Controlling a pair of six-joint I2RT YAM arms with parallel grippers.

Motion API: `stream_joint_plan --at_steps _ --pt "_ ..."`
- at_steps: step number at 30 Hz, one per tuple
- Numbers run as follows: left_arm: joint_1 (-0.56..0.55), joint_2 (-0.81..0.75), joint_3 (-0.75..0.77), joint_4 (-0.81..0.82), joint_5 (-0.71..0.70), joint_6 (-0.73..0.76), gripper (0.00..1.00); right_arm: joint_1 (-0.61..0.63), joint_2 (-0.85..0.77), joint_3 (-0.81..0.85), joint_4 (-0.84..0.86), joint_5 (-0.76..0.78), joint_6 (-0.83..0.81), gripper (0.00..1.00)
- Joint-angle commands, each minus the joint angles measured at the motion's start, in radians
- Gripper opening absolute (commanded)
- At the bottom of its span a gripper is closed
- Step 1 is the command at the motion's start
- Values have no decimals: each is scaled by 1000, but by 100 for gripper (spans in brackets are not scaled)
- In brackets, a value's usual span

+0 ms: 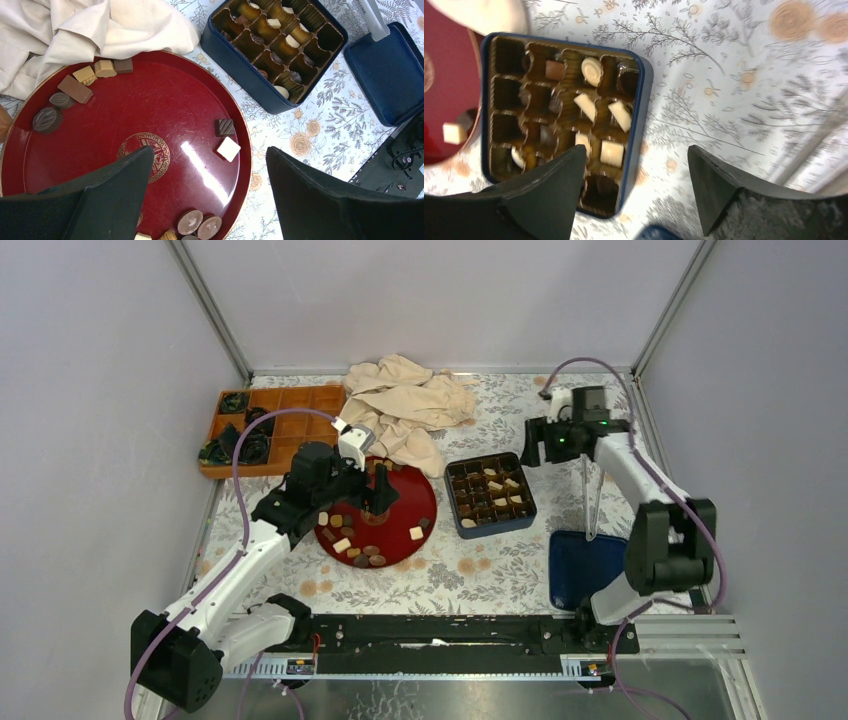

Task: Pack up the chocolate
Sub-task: Adjust the packing box at the center of the board.

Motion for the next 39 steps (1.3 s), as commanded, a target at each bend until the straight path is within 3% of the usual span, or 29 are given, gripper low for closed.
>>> stream_joint_plan --at_steps 1,3,6,10,14,25,34,39 --pt "5 -16 -5 13 -7 6 91 -83 -254 -12 -146 -252 -274 83" --pt "5 -20 -5 13 -4 3 91 -85 -319 -80 -204 -269 -372 82" --pt "6 -24 -5 14 3 -1 91 -86 -349 -152 -314 -183 -398 65" --pt "5 -33 -2 14 6 -6 90 -84 -351 -206 -452 -78 -447 64" --pt "5 -33 0 13 9 -11 90 -72 -334 -257 -462 -36 -461 64" --pt "5 -42 -3 13 -7 -9 90 44 -142 -330 -348 129 -395 66" --pt "5 -40 -3 13 -8 -9 90 92 -91 -368 -290 173 -373 45" --pt "5 -39 -5 14 -11 -8 90 92 -106 -367 -227 298 -367 28"
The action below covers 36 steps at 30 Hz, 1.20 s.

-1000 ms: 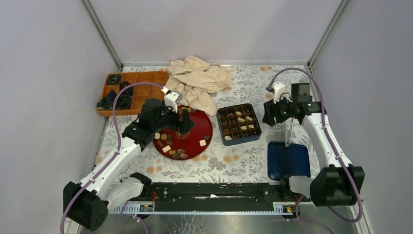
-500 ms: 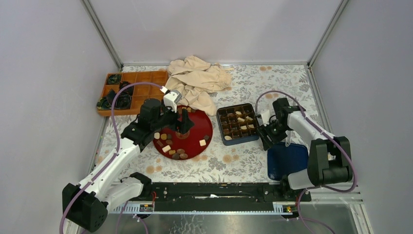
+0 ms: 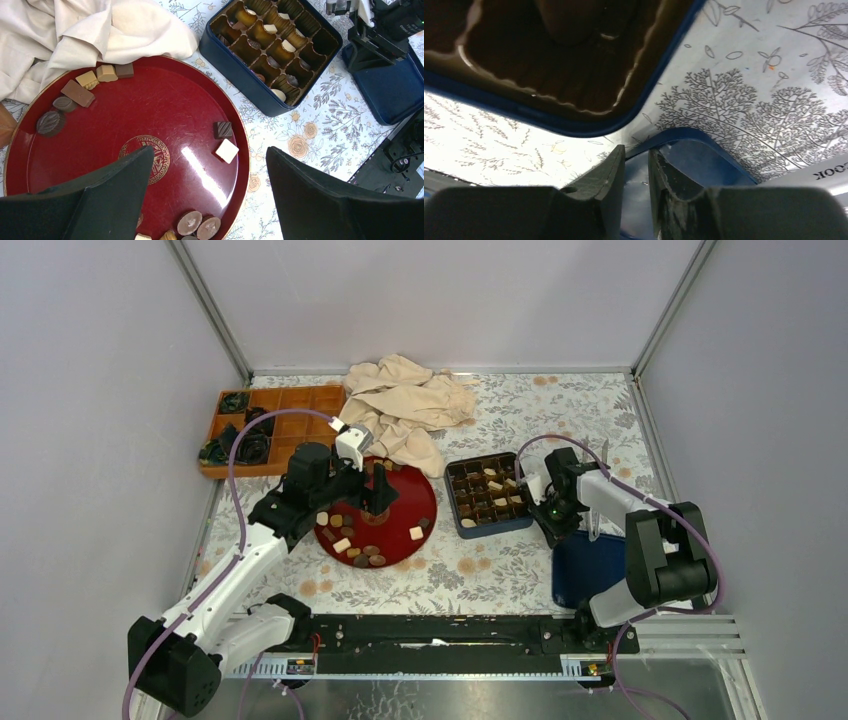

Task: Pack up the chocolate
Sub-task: Pick up the box lid from the center of the board.

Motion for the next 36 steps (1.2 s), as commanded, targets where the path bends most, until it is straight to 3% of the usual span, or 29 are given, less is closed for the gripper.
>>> stream_joint_plan --at_steps 1,7,13,17,19,22,27,36 --pt "5 -13 -5 14 -12 -6 90 7 -12 -5 76 131 11 25" --pt "5 -13 -5 14 -14 -4 90 -1 -29 28 106 183 -7 6" --pt "5 -15 -5 14 -13 -4 90 -11 22 46 82 100 2 8" --pt "5 -15 -4 14 -8 -6 90 -15 43 41 79 92 -4 26" --pt "5 -14 -3 14 -9 -5 90 -18 54 41 77 93 -8 25" --pt "5 -13 -5 13 -9 -4 90 -26 49 49 66 78 -15 11" --pt "5 -7 -5 14 -9 -4 90 -88 -49 142 -37 -53 -27 0" --pt "5 0 -7 14 -14 0 90 -219 -62 349 -146 -411 33 0"
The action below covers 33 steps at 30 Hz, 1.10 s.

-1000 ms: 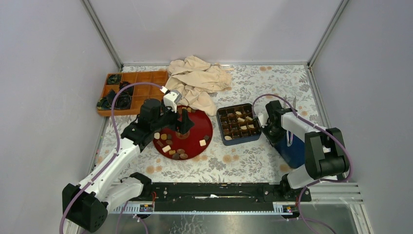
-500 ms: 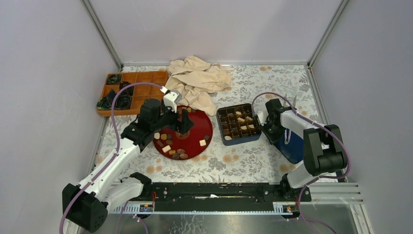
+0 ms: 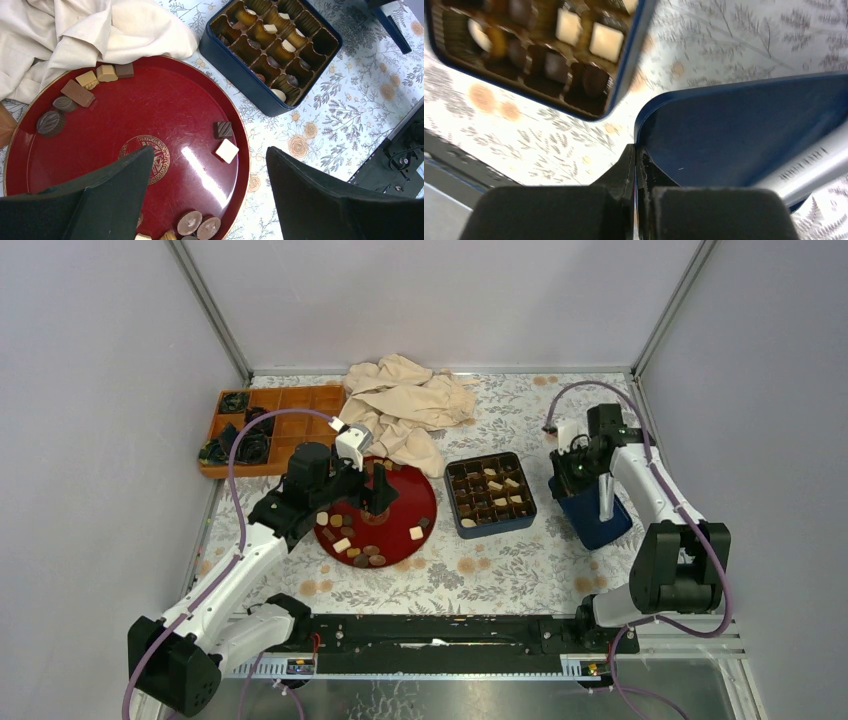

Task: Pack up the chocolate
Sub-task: Pick up the box lid from the center of the board.

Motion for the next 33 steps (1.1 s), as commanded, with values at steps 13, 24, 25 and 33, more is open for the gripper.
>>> stream_joint_plan --at_steps 13,24,25,33 --pt "5 7 -14 25 6 1 91 -149 44 236 15 -603 235 0" --pt "-40 7 -59 350 215 -344 92 -149 -61 241 195 -724 437 0" --pt "-65 12 -72 420 206 -404 92 -149 -75 232 229 -735 473 0" --pt "-403 192 -42 761 -238 -546 94 -148 -132 115 621 -821 895 0"
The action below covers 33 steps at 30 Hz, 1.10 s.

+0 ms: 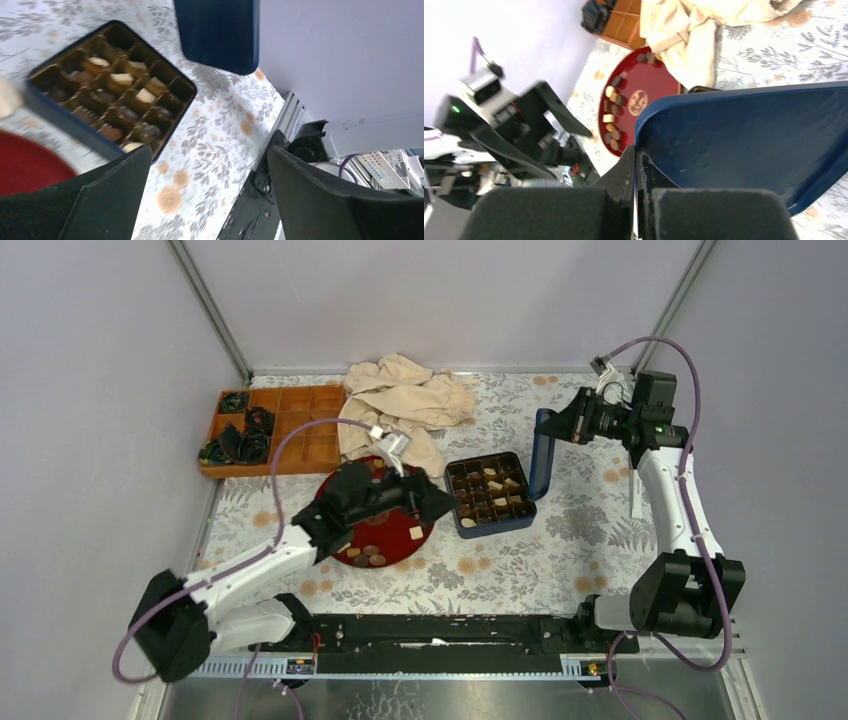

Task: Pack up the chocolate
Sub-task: Pick up the box lid from the center of the board, then adjust the box lid.

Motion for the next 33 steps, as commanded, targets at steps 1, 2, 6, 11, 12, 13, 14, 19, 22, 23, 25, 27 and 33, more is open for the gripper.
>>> stream_joint_plan --at_steps 1,2,6,11,12,13,14,19,22,23,25,27,33 --pt "-153 133 91 241 -312 -73 94 -1 -26 -32 262 -90 285 0" --pt "-187 173 131 237 -379 -55 94 -1 -26 -33 276 -86 307 0" --pt "-269 346 303 184 -589 -7 95 7 -32 -36 290 -57 329 0" --pt "-327 515 484 94 -735 23 95 22 -41 -58 313 -39 347 0" --pt "-343 554 536 35 -800 7 95 26 -43 -61 322 -36 353 0" --pt "-354 594 606 -47 -854 -5 95 29 -43 -62 326 -34 355 0" --pt "-362 635 681 -138 -893 -17 95 33 -44 -61 326 -31 355 0" --pt "-390 785 895 -370 -995 -73 92 47 -46 -52 322 -17 350 0" --pt "-402 864 1015 -480 -1056 -96 84 57 -50 -48 314 -3 341 0" --pt "-405 883 1042 -504 -1076 -101 79 61 -50 -46 307 4 334 0" --pt "-406 906 1075 -519 -1097 -94 64 73 -52 -43 293 20 319 0" --pt "-406 910 1089 -514 -1111 -87 44 88 -54 -39 281 31 305 0" --pt "-406 831 1046 -427 -1112 -73 0 106 -73 -19 253 30 256 6"
